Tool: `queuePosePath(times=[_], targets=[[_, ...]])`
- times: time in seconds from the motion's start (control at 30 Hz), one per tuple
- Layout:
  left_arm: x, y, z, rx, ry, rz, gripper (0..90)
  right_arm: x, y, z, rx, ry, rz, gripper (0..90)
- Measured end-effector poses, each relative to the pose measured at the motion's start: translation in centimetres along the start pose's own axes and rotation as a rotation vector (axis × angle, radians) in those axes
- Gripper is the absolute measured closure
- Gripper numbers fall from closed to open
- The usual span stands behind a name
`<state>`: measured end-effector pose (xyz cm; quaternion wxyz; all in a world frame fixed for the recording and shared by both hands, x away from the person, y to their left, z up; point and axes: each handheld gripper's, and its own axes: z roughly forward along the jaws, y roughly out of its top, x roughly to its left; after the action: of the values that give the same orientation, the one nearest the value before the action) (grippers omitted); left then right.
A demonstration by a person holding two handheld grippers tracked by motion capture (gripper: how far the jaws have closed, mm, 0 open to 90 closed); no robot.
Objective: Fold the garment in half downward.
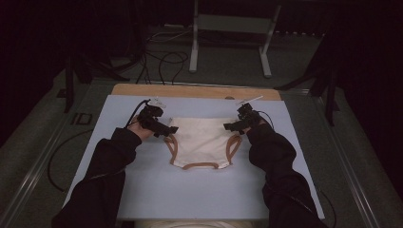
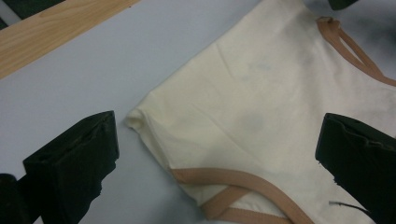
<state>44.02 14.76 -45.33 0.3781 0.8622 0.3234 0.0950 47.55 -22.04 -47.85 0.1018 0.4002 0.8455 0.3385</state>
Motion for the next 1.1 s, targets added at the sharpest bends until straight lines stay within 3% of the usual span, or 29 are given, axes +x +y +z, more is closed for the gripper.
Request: queuePosePath(times=[0.27,0.47,0.63,1.1], targets=[[-1.4,-0.2,-0.7,-0.019,-0.011,0.046,0.0,1.2,1.1,0.2,-0.014,0.011,-0.031,11.7],[-2.8,-0.5,-1.8,-0.053,-0.055,0.073,0.0,2.2,1.7,0.2,-0.018,0.02,-0.056,11.9],[-4.1,-0.7,-2.1,-0.061,-0.063,0.111,0.0,2.9,2.2,-0.1,-0.025,0.021,-0.074,12.0],[-5.9,-2.4,-2.3,-0.081,-0.1,0.153,0.1,4.6,3.8,0.1,-0.037,0.048,-0.11,12.0]])
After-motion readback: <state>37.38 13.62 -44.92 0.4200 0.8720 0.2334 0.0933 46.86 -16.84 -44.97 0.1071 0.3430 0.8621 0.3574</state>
